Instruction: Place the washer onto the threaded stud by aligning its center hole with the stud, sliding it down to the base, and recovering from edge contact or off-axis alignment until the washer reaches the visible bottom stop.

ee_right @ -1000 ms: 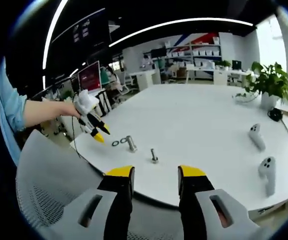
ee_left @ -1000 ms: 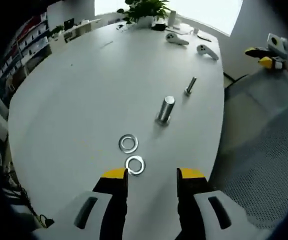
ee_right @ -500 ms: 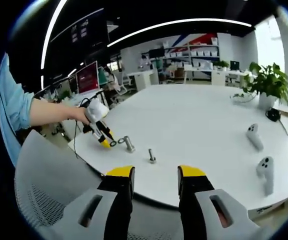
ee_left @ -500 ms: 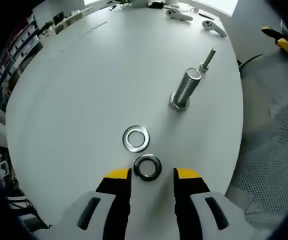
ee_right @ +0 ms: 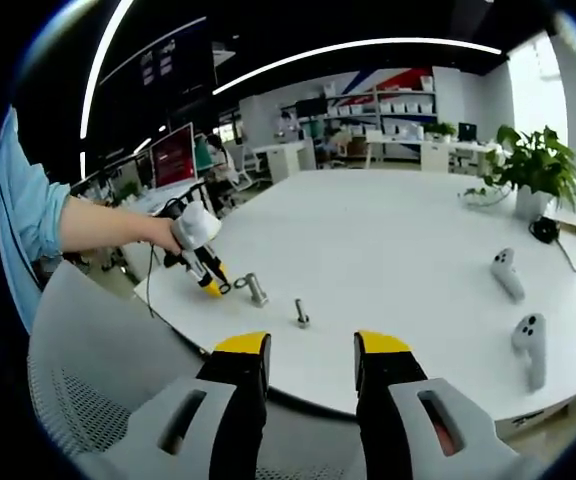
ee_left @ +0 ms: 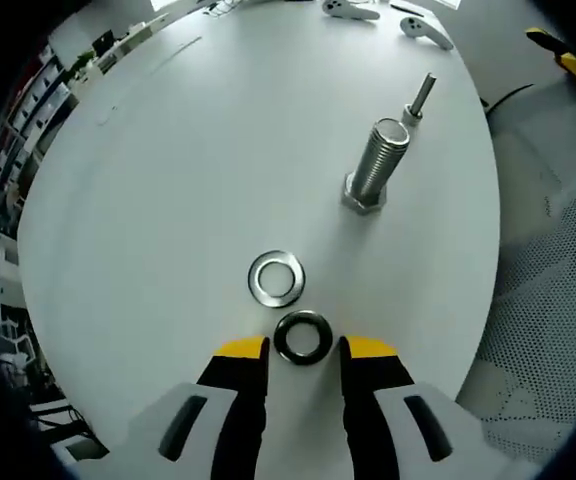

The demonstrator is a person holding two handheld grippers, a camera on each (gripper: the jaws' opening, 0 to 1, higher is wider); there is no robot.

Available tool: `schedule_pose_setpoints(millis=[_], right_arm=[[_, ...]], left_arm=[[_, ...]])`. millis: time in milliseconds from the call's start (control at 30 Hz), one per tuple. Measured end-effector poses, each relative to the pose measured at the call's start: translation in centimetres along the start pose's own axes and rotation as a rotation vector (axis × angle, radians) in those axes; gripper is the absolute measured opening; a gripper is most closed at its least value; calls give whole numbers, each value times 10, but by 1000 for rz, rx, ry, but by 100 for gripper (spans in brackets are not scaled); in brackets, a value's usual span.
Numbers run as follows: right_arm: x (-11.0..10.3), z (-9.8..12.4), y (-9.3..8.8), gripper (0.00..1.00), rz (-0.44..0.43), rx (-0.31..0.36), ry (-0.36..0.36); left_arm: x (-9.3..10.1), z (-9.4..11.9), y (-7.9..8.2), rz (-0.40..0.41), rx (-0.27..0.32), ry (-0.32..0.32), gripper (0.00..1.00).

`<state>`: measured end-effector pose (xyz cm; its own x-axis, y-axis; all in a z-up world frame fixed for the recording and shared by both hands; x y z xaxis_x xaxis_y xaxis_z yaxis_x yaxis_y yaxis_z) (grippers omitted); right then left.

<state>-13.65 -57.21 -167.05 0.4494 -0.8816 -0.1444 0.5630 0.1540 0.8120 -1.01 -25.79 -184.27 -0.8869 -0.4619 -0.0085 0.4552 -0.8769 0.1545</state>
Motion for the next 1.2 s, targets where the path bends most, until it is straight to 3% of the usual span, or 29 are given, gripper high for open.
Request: schedule_pose_setpoints(millis=[500,733,800,1067,1200], right_arm=[[0,0,0,35,4,3,3],[0,0,1,35,2,8,-1],[0,0,1,35,2,10,-1],[0,0,1,34,4,7,-1],[0,0,1,34,4,6,-1]], left_arm=[[-2,-1,4,-34,-52,-8,27],[-1,-1,4,-19,-41,-2,27],[-3,-1,5,33,-22,11,21],[5,2,6,45,-3,9,20],[9,5,9,77,37,31,19]])
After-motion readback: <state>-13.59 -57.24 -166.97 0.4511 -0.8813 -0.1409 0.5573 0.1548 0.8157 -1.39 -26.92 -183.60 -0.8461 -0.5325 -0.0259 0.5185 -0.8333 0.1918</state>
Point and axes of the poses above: the point that each gripper's makers call its tool centre point, and the gripper's own axes: z roughly backward along the fingers, x roughly to its right, y roughly out of its top, the point moved 1 cm from there along z, roughly backward along the fingers, and after that the axes turned 5 degrees about -x, right-handed, at the moved point
